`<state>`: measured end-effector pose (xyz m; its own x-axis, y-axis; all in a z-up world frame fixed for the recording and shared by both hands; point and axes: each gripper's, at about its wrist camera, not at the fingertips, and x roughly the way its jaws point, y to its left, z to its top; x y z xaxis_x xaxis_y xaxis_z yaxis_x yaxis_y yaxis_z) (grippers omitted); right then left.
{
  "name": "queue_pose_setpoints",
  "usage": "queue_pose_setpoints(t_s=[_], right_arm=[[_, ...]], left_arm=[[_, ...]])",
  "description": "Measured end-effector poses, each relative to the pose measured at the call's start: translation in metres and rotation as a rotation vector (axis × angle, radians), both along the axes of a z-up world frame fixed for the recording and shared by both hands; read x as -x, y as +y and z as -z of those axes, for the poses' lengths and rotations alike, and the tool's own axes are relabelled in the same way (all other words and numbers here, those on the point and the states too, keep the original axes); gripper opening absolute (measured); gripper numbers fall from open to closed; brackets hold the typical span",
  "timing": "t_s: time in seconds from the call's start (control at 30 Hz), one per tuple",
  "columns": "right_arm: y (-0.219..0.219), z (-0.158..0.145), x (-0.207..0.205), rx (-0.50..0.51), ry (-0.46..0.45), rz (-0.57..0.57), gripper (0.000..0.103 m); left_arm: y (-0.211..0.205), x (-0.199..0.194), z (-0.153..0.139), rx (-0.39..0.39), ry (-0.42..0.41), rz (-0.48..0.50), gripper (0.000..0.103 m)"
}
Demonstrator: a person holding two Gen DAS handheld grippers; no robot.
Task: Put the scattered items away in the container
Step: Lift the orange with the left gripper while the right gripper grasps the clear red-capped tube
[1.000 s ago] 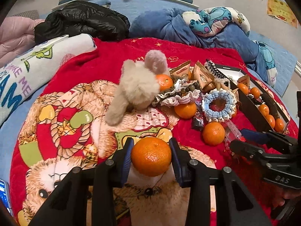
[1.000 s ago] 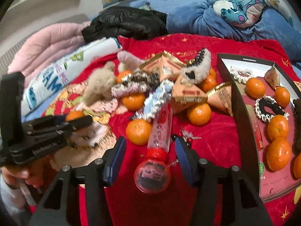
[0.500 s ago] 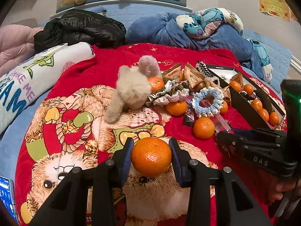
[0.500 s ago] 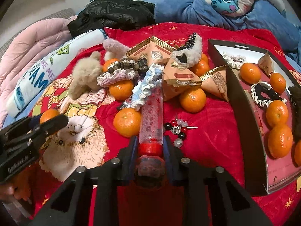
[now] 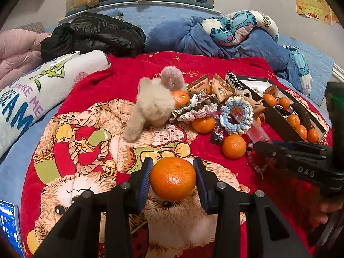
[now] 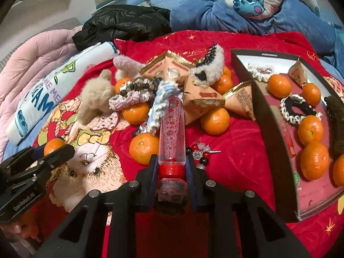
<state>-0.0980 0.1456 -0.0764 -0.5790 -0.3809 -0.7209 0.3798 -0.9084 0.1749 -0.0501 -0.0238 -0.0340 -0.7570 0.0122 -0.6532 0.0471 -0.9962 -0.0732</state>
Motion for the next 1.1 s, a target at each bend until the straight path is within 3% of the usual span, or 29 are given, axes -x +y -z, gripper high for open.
queue_pose_setpoints(t_s=[1.1], right_arm=[[0.042, -0.033, -0.007, 0.105, 0.073, 0.044, 0.024]], left_arm=[[0.035, 0.005, -0.013, -0.011, 0.037, 0.050, 0.040]])
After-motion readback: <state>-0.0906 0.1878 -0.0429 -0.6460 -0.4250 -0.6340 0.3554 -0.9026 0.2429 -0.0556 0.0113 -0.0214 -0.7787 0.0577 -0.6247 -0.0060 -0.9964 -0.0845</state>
